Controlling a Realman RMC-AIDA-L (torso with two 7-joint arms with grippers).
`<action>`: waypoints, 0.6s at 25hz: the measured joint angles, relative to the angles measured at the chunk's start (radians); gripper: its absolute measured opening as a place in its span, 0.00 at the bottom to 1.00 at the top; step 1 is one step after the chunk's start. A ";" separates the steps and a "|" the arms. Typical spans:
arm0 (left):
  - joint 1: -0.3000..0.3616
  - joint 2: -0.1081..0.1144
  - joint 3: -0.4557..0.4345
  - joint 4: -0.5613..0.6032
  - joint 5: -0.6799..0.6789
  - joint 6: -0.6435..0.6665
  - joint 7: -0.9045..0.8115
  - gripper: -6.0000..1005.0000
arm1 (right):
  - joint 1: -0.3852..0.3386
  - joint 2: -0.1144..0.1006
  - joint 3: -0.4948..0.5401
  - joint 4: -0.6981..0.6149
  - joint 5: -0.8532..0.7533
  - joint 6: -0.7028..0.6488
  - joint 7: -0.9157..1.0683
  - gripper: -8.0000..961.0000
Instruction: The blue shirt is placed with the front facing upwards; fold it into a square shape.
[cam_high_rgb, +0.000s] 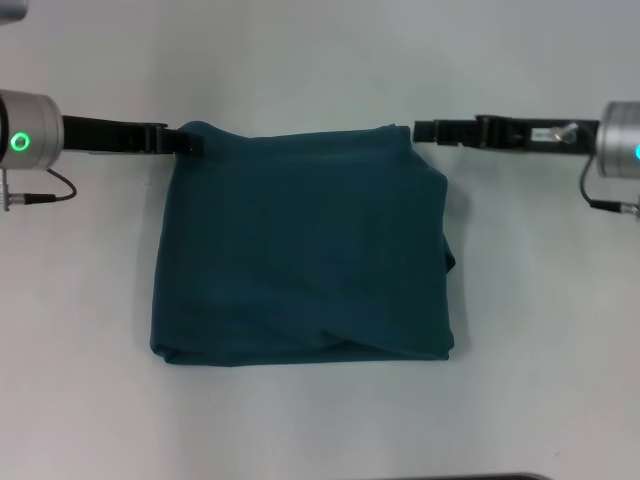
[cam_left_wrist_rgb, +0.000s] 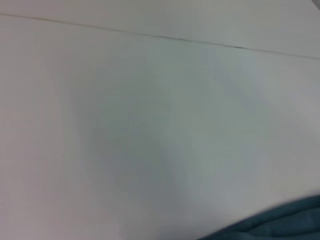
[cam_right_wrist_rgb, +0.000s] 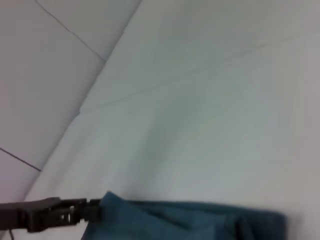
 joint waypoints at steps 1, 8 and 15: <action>0.002 0.000 -0.010 -0.001 0.000 0.000 0.000 0.20 | -0.013 -0.005 0.001 0.000 0.003 -0.015 0.008 0.54; 0.028 -0.009 -0.029 -0.051 -0.002 0.027 0.000 0.59 | -0.059 -0.014 0.008 0.016 0.008 -0.090 0.057 0.65; 0.041 -0.022 -0.026 -0.089 -0.002 0.072 0.003 0.69 | -0.051 -0.012 0.009 0.052 0.008 -0.101 0.069 0.65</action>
